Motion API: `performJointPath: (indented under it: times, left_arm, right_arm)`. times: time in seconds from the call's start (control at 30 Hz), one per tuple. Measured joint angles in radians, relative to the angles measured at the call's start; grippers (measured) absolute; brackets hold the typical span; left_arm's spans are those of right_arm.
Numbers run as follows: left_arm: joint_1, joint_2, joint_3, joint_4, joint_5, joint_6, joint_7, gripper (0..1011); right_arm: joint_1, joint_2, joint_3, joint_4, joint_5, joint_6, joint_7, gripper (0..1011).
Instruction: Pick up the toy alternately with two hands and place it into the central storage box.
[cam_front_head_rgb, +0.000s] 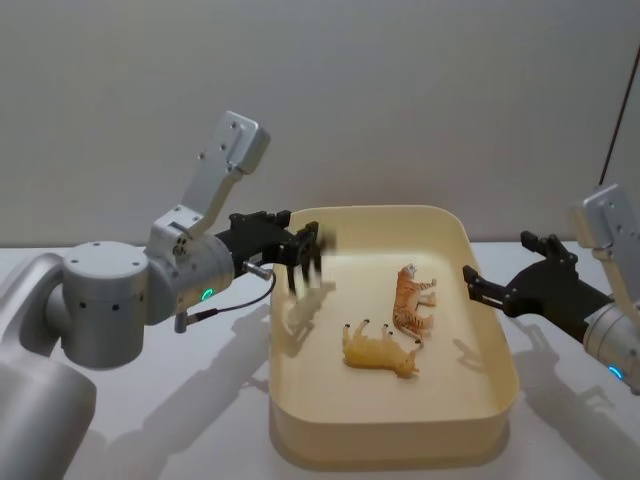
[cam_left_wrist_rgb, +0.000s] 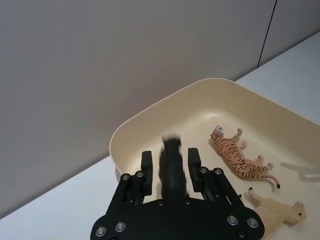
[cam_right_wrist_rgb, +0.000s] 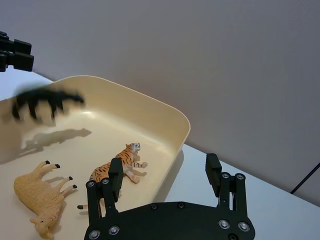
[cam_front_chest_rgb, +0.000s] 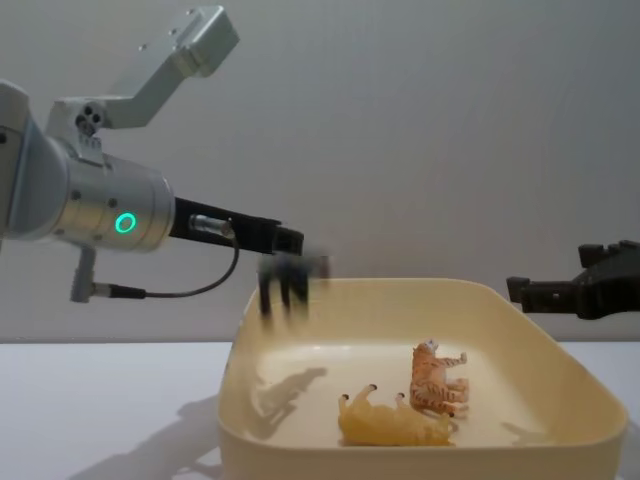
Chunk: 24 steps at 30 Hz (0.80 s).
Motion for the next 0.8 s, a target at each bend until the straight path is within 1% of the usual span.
performJointPath:
  times: [0.23,0.37,0.4,0.43,0.47,0.53,0.57,0.63,0.67,0.8]
  left_arm:
    - [-0.018,-0.013,0.006,0.025,0.011,-0.003,-0.012,619]
    - [-0.022,-0.016,0.008,0.031,0.014,-0.004,-0.015,718]
    - [-0.023,-0.018,0.009,0.034,0.015,-0.004,-0.016,778]
    - [-0.025,-0.019,0.009,0.036,0.016,-0.005,-0.017,778]
    - [-0.026,-0.019,0.009,0.038,0.017,-0.005,-0.017,834]
    - [-0.027,-0.02,0.01,0.04,0.018,-0.005,-0.018,864]
    - [-0.028,-0.021,0.01,0.041,0.019,-0.005,-0.019,917]
    - [-0.029,-0.022,0.011,0.043,0.019,-0.005,-0.019,952]
    - [-0.03,-0.023,0.011,0.044,0.02,-0.005,-0.02,997]
    - [-0.032,-0.024,0.012,0.047,0.021,-0.006,-0.022,1001]
  right_arm:
    - [0.0,0.0,0.0,0.0,0.0,0.0,0.0,1001]
    - [0.0,0.0,0.0,0.0,0.0,0.0,0.0,1001]
    - [0.0,0.0,0.0,0.0,0.0,0.0,0.0,1001]
    - [0.0,0.0,0.0,0.0,0.0,0.0,0.0,1001]
    - [0.0,0.0,0.0,0.0,0.0,0.0,0.0,1001]
    - [0.0,0.0,0.0,0.0,0.0,0.0,0.0,1000]
    - [0.0,0.0,0.0,0.0,0.0,0.0,0.0,1001]
    - [0.0,0.0,0.0,0.0,0.0,0.0,0.0,1001]
    - [0.0,0.0,0.0,0.0,0.0,0.0,0.0,1001]
    - [0.0,0.0,0.0,0.0,0.0,0.0,0.0,1001]
